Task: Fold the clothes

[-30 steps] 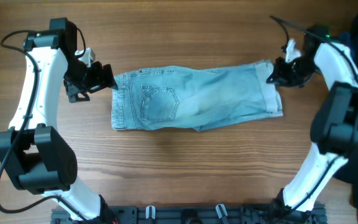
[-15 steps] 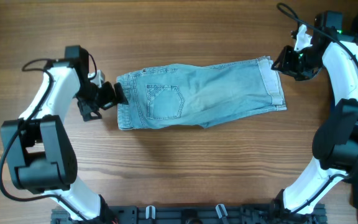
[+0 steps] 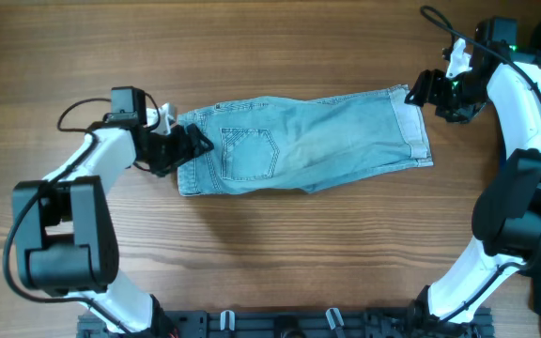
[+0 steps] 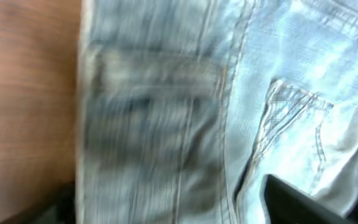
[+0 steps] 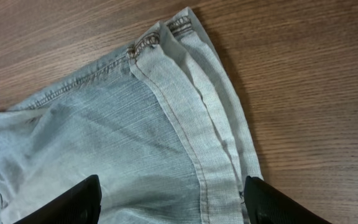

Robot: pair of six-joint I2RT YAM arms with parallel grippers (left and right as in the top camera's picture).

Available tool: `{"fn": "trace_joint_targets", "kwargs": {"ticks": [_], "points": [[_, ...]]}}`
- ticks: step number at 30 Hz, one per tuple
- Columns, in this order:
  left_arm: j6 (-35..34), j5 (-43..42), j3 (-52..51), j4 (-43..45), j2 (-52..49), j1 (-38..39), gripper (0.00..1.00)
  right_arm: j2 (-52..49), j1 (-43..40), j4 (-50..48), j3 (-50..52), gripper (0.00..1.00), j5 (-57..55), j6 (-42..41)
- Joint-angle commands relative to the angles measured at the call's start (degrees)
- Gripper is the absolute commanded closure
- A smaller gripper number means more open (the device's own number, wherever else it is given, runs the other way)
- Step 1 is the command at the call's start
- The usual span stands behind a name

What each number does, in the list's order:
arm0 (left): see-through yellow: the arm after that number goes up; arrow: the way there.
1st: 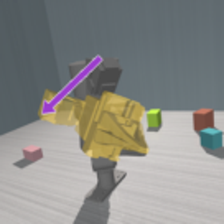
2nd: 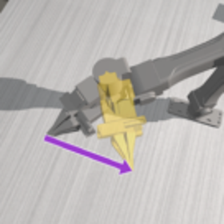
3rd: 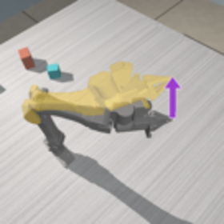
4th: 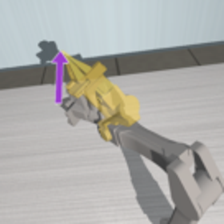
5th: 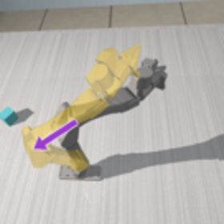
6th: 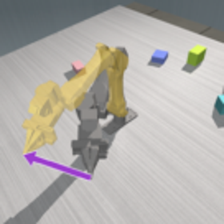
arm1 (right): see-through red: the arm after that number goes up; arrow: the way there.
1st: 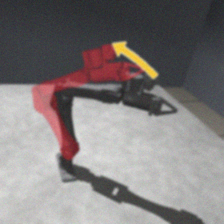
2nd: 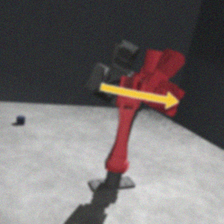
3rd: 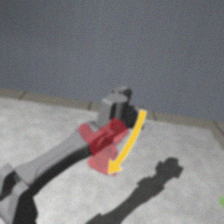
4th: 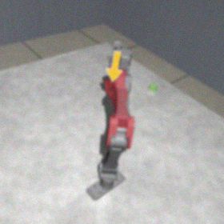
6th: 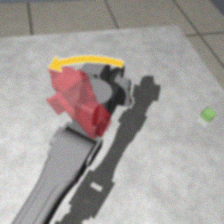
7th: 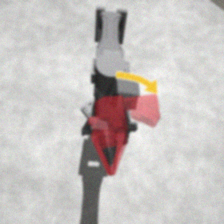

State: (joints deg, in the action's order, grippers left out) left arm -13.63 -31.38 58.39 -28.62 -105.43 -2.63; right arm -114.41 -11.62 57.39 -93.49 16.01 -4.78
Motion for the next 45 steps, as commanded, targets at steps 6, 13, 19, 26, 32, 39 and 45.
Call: {"fn": "trace_joint_targets", "kwargs": {"ticks": [6, 13, 19, 26, 32, 39, 45], "points": [[0.2, -9.7, -2.1, 7.2, -4.4, 0.8, 0.96, -0.6, -0.2, 1.5, 0.2, 0.27, -0.6, -1.4], [4.4, 1.4, 4.3, -15.7, 7.6, -6.9, 0.96, -0.6, -0.2, 2.6, 0.3, 0.29, -0.5, -1.4], [4.4, 16.4, 19.8, -34.7, 22.7, -12.4, 0.96, -0.6, -0.2, 2.6, 0.2, 0.29, -0.5, -2.9], [0.7, 22.5, 28.0, -36.0, 21.2, 3.1, 0.96, -0.6, -0.2, 2.8, 0.2, 0.29, -0.5, -2.9], [-12.6, 29.6, 28.0, -25.6, 8.9, 22.1, 0.96, -0.6, -0.2, 2.8, 0.2, 0.29, -0.5, -2.9], [-29.3, 29.7, 28.0, -12.8, -7.6, 33.7, 0.96, -0.6, -0.2, 3.0, 0.2, 0.29, -0.5, -2.9], [-29.3, 32.2, 28.0, -7.2, -9.8, 38.8, 0.86, -0.6, -0.2, 3.3, 0.3, 0.29, -0.5, -2.9]]}}
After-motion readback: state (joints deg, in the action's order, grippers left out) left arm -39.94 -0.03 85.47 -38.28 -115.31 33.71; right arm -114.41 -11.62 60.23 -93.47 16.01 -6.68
